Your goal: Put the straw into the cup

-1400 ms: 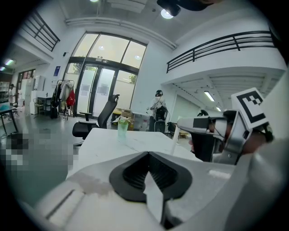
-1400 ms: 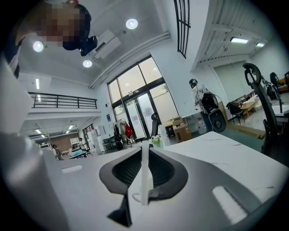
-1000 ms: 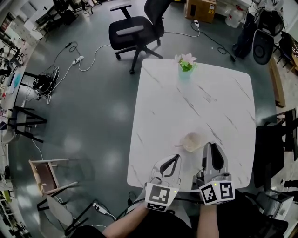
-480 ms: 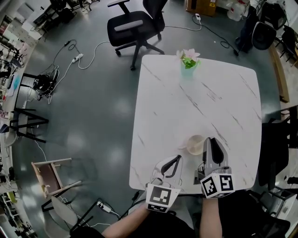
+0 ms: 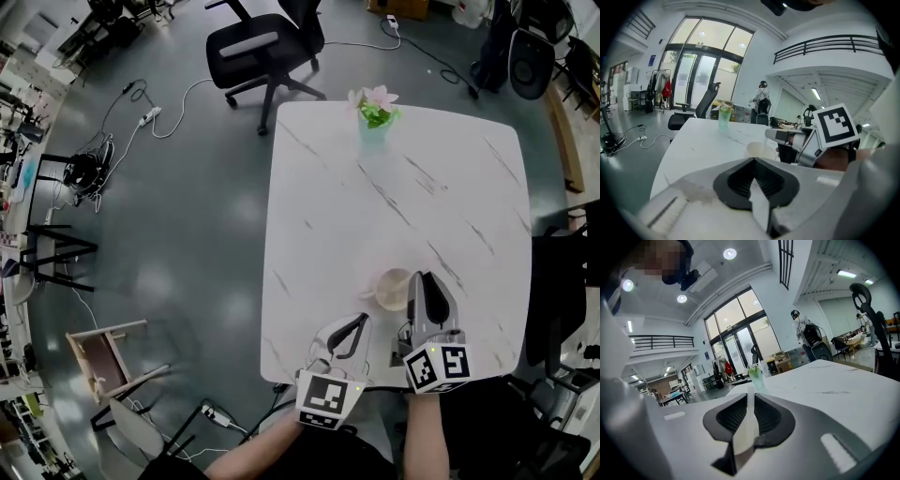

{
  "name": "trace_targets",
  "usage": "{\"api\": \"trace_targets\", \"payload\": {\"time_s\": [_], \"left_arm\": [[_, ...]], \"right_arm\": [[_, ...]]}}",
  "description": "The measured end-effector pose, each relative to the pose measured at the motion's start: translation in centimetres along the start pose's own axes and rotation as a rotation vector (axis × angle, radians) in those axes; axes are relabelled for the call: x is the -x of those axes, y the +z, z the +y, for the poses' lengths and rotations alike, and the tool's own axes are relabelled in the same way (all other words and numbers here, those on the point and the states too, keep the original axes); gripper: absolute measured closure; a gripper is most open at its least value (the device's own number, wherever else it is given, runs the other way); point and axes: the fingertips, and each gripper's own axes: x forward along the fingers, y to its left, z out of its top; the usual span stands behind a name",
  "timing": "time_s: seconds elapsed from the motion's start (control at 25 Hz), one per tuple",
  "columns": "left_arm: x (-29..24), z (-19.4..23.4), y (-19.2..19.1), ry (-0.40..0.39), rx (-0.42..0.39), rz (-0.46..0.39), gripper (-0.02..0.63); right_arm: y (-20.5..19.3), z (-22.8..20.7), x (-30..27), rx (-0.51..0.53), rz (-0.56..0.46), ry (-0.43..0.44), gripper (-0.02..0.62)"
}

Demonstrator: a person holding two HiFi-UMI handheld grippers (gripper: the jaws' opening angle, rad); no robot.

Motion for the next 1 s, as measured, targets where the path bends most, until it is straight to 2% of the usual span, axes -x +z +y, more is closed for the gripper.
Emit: {"api": "trace_targets", "payload": {"time_s": [0.4,0.68,1.0], "left_arm": [[0.3,-0.3,0.0,-0.003,-0.008,0.005,0.604],[0.9,-0.4,0.2,0.003,-0.018,-0.005,0.604],[1.9,-0.6,1.4,0.015,-0.024,-0.036,0.604]], "right_arm": [[-0.9,0.2,0.6,-0.003,0.014,0.001,0.541],[-1.4,0.6,0.9,0.006,0.038,0.014,0.496],[0.3,0.8,2.7,0.023,0.010,-0.005,0.476]]}}
